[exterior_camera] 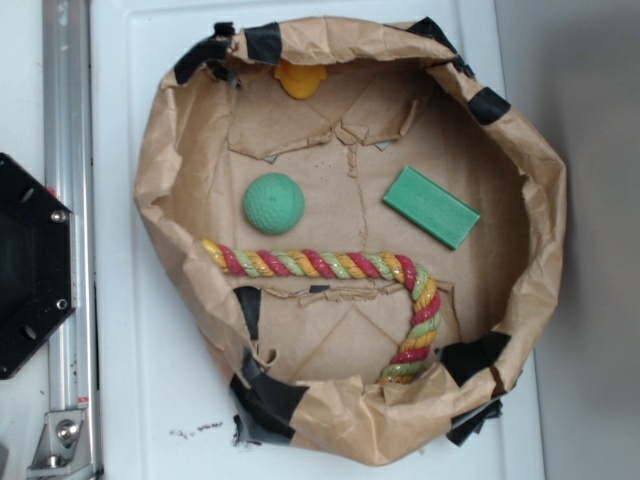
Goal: Grab the green block.
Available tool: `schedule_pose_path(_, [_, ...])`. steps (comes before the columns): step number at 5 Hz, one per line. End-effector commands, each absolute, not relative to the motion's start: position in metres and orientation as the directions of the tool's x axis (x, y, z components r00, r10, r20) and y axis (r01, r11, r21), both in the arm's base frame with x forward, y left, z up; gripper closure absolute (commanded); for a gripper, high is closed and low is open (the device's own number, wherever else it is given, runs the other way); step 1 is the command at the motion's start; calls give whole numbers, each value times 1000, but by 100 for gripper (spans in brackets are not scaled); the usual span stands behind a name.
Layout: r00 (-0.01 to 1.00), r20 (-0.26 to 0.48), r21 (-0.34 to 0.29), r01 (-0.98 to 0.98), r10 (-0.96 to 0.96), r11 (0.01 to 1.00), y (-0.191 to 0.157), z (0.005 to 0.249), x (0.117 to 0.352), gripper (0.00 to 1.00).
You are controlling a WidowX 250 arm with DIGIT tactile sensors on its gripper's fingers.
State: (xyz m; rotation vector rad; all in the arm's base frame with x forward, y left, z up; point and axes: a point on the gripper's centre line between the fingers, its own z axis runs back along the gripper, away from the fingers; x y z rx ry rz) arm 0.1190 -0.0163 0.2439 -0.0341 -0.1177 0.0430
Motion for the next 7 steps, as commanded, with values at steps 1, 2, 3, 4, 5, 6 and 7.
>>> schedule_pose_path(1, [992, 117, -37, -41, 45, 998, -16, 244, 119, 0])
schedule_pose_path(2, [987, 159, 94, 9, -24, 996, 7, 200, 163, 0])
schedule_pose_path(3, [919, 316, 184, 185, -237, 965, 15, 171, 202, 0])
schedule_pose_path(4, [891, 346, 150, 255, -293, 955, 21, 140, 241, 0])
schedule_pose_path(5, [896, 314, 108, 295, -314, 949, 27, 105, 279, 0])
schedule_pose_path(6, [889, 267, 121, 352, -372, 928, 27, 77, 312, 0])
schedule_pose_path(7, [852, 278, 117, 427, -443, 896, 24, 57, 327, 0])
